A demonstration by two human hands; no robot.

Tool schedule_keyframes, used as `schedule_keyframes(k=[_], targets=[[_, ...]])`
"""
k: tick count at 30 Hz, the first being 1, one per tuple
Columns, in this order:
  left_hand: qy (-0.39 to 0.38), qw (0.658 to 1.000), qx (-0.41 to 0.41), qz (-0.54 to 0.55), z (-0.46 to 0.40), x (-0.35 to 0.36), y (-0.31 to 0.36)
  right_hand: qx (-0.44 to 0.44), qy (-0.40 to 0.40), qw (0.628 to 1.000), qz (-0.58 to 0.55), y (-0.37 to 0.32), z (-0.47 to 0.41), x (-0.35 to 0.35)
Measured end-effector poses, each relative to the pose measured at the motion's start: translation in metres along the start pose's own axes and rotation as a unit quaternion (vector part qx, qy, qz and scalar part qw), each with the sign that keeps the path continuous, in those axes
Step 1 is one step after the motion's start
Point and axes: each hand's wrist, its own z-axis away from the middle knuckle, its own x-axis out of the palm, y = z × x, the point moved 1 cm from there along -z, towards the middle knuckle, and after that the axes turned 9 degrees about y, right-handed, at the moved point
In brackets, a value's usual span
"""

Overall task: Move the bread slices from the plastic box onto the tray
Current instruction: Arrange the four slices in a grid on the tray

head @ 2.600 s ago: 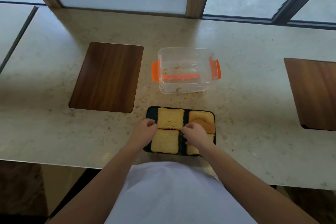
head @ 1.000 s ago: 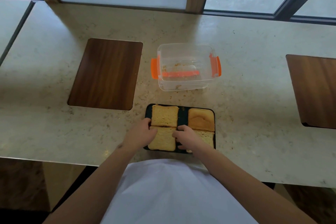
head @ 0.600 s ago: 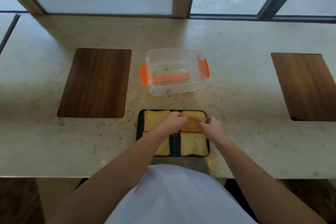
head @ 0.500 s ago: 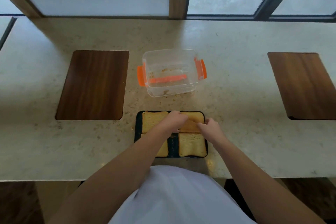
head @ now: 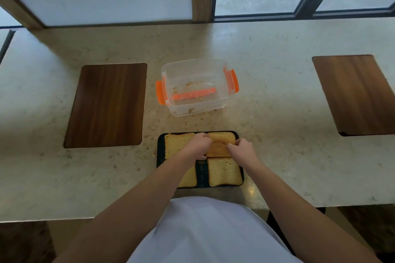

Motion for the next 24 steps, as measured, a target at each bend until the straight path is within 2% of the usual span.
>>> schedule_keyframes(k=[5,12,19,24], targets=[[0.013,1.000,-0.009,0.018,-0.004,-0.007,-0.005,-0.017,-0.008,1.000,-0.013,-0.005,-0.001,0.004],[-0.014,1.000,0.009,0.018,-0.002,-0.011,-0.026,-0.009,-0.014,0.999,-0.045,0.013,0.006,-0.006],[-0.046,0.995,-0.034,0.078,0.013,0.001,-0.069,-0.006,-0.059,0.997,-0.042,0.043,0.026,-0.010],[-0.050,0.998,-0.012,0.029,0.020,0.005,-0.075,-0.017,-0.063,0.997,-0.040,0.044,0.030,-0.006]])
